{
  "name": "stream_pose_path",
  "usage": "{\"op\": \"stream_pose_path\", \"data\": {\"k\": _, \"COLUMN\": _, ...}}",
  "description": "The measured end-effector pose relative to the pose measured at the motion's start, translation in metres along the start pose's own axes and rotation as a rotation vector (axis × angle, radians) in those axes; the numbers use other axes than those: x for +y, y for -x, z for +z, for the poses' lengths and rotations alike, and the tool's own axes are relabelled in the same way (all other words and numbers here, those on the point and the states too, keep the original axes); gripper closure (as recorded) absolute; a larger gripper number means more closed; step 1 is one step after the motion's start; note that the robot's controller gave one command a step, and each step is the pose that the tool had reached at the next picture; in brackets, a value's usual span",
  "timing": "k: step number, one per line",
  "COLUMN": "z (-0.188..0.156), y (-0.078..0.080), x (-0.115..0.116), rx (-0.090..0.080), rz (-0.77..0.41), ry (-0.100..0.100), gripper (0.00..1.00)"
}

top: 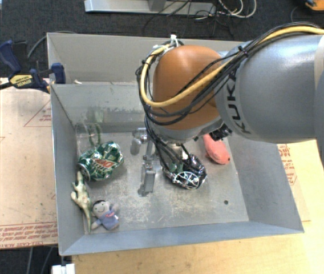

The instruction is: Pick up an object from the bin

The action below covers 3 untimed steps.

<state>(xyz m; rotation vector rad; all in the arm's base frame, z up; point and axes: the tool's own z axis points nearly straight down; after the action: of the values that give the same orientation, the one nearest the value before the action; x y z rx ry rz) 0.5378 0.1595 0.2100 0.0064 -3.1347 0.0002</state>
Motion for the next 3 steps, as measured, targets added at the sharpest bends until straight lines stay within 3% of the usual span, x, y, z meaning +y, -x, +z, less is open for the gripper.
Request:
{"op": "stream_pose_path", "data": {"k": 1, "z": -0.005, "y": 0.002, "x": -0.001, "rx": -0.008, "rz": 0.004, "ry": 0.001, "gripper": 0.00}}
{"op": "stream_pose_path", "data": {"k": 2, "z": 0.084, "y": -0.012, "x": -0.102, "rx": 0.007, "rz": 0.001, "ry": -0.004, "gripper": 0.00}}
{"op": "stream_pose_path", "data": {"k": 3, "z": 0.081, "y": -0.010, "x": -0.097, "rx": 0.000, "rz": -0.005, "ry": 0.001, "gripper": 0.00}}
